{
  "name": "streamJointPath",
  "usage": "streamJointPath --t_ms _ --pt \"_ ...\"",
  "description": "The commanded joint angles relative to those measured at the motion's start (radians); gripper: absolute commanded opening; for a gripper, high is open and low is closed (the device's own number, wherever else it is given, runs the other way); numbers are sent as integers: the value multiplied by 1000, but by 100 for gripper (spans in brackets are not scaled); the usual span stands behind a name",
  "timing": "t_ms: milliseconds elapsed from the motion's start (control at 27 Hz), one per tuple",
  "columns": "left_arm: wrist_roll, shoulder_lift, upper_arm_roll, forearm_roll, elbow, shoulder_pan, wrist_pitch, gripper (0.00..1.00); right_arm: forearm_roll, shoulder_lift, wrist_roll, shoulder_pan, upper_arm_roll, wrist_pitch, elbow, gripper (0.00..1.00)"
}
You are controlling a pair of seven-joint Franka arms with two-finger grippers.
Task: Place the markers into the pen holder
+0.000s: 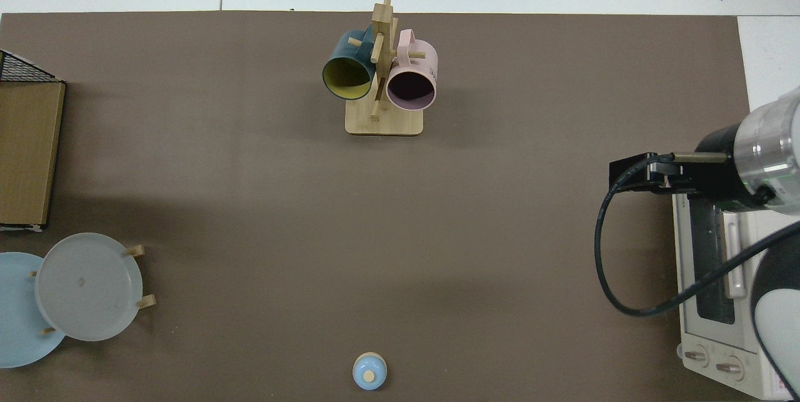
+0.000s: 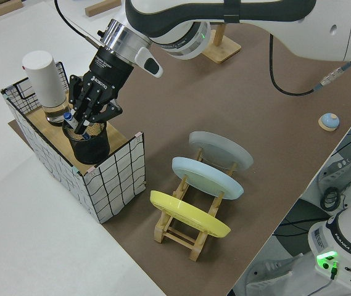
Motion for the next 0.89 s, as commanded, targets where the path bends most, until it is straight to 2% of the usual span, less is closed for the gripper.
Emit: streamJointPath --t_ms 0,185,851 --pt "10 1 4 -19 -9 -1 22 31 8 -22 -30 -15 6 26 -29 100" --pt "10 3 6 -19 -6 1 26 43 8 -22 -30 -15 6 26 -28 100" --pt "27 -2 7 -13 23 -4 5 44 8 -22 -30 -15 6 26 -29 100"
